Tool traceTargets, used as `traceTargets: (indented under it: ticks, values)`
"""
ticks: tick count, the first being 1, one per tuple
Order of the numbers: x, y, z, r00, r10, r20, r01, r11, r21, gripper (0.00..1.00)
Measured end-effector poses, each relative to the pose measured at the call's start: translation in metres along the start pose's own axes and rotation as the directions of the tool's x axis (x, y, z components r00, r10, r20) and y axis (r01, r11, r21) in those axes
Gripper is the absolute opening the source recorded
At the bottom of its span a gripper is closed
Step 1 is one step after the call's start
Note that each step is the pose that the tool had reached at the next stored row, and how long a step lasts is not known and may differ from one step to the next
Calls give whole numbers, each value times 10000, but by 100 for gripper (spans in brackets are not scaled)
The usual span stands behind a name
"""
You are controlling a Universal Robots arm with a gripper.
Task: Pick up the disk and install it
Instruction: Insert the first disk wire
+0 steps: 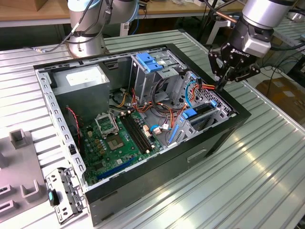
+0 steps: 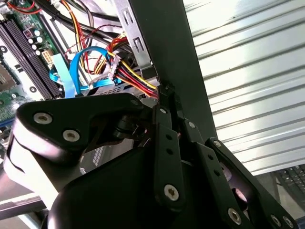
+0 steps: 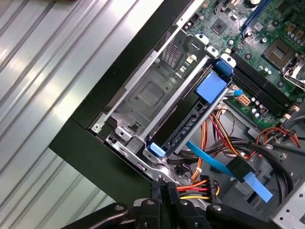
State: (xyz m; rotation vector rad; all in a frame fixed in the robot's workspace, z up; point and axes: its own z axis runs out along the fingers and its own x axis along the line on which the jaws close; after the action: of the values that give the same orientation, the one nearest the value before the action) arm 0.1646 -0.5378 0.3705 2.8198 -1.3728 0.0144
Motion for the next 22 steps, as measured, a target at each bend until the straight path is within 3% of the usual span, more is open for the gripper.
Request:
traceTargets:
  ticks: [2, 10, 13, 15, 19, 22]
  values:
    - [0, 0, 0, 9998, 181, 1, -181, 9998, -1, 17]
    - [0, 0, 0, 9998, 205, 1, -205, 9998, -1, 17]
    - [0, 0, 0, 9991, 421, 1, -421, 9991, -4, 17]
    - [0, 0, 0, 9977, 683, 1, -683, 9977, -7, 17]
    - [0, 0, 0, 9913, 1320, 1, -1320, 9913, -13, 17]
    - [-10, 12, 0, 9876, 1569, 0, -1569, 9876, -16, 17]
